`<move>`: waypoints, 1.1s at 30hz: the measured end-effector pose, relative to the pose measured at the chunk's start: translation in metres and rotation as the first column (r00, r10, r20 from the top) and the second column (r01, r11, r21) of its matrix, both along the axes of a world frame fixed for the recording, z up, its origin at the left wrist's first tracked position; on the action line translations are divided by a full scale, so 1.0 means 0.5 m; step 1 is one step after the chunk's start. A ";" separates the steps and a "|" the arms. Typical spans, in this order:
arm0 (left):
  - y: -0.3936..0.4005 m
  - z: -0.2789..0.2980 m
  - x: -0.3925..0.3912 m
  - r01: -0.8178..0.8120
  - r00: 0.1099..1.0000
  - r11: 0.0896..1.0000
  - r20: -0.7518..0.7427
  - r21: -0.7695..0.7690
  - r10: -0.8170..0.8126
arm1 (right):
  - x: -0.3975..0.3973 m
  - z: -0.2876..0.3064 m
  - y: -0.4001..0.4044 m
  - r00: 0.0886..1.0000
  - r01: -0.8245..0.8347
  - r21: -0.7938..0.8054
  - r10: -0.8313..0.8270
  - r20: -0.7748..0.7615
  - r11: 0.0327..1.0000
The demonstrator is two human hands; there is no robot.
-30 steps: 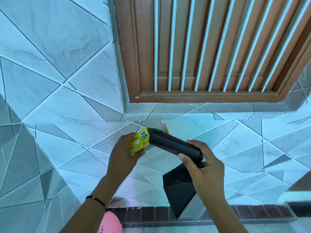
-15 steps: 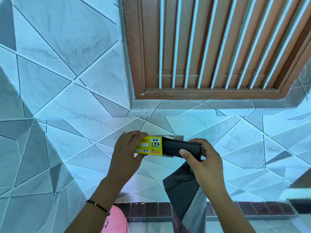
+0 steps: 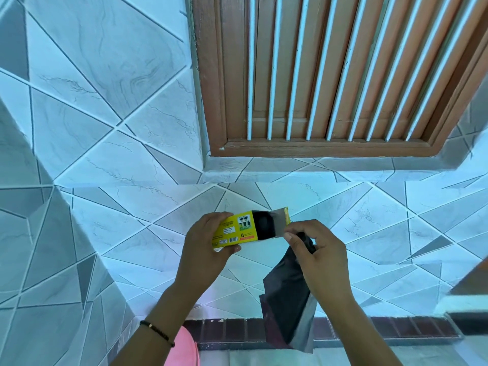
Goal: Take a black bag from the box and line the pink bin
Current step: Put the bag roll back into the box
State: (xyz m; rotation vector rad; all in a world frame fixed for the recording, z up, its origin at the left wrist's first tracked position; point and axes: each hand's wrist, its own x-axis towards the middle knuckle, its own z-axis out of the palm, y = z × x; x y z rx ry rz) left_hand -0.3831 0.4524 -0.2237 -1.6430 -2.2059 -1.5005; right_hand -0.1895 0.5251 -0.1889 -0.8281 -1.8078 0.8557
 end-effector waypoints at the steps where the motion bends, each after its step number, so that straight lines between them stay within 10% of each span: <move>1: 0.001 0.001 0.001 0.002 1.000 1.000 -0.013 -0.008 -0.002 | 0.000 -0.001 0.000 1.000 0.004 0.000 -0.004 0.004 1.000; 12: -0.004 0.024 0.040 0.083 0.995 0.995 0.055 -0.048 -0.080 | -0.007 -0.009 0.007 0.994 0.056 -0.205 -0.073 -0.076 0.977; 24: -0.006 0.031 0.042 0.077 0.997 0.994 -0.010 -0.084 -0.078 | -0.014 -0.016 0.007 0.994 0.020 0.082 -0.029 0.108 0.996; 33: 0.002 0.029 0.050 0.060 0.998 0.992 0.015 -0.107 -0.059 | -0.012 -0.014 0.015 0.999 -0.043 0.011 0.043 0.006 0.999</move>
